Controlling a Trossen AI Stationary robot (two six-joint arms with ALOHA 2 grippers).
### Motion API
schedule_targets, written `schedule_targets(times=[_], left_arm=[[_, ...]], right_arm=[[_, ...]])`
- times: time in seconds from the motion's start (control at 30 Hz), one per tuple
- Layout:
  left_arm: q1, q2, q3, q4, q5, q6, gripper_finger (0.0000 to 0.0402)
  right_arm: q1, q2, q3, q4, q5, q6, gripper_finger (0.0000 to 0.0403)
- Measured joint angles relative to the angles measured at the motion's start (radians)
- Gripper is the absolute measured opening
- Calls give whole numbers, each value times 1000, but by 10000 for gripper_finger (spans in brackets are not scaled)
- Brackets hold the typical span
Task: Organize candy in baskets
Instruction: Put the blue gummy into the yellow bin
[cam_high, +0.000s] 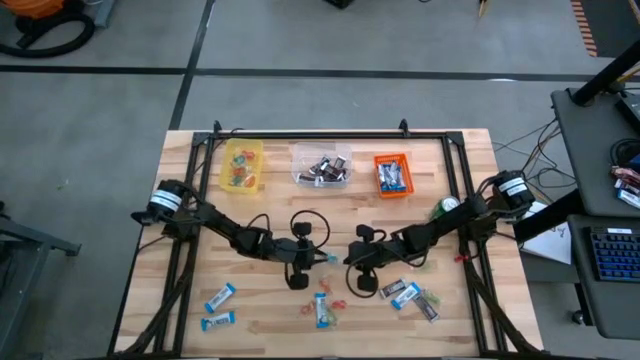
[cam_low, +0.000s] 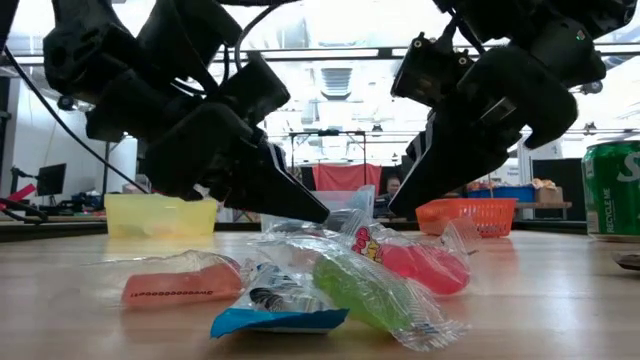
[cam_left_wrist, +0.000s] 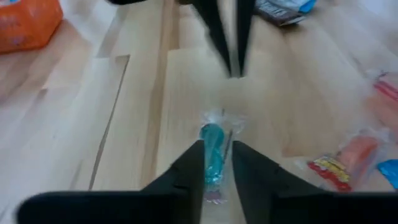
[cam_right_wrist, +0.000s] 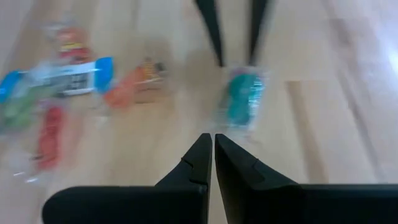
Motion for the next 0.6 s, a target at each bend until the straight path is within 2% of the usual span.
schedule_targets(times=[0.2, 0.33, 0.47, 0.6], left_arm=[[1, 38, 3, 10, -13, -23, 157], [1, 59, 3, 19, -18, -5, 200], [2, 77, 3, 25, -19, -8, 207], [1, 95, 3, 39, -27, -45, 183]], right_arm=[[3, -1, 0, 29, -116, 0, 12], [3, -9, 0, 31, -123, -3, 12], [3, -15, 0, 34, -124, -12, 12], [3, -30, 0, 33, -124, -29, 12]])
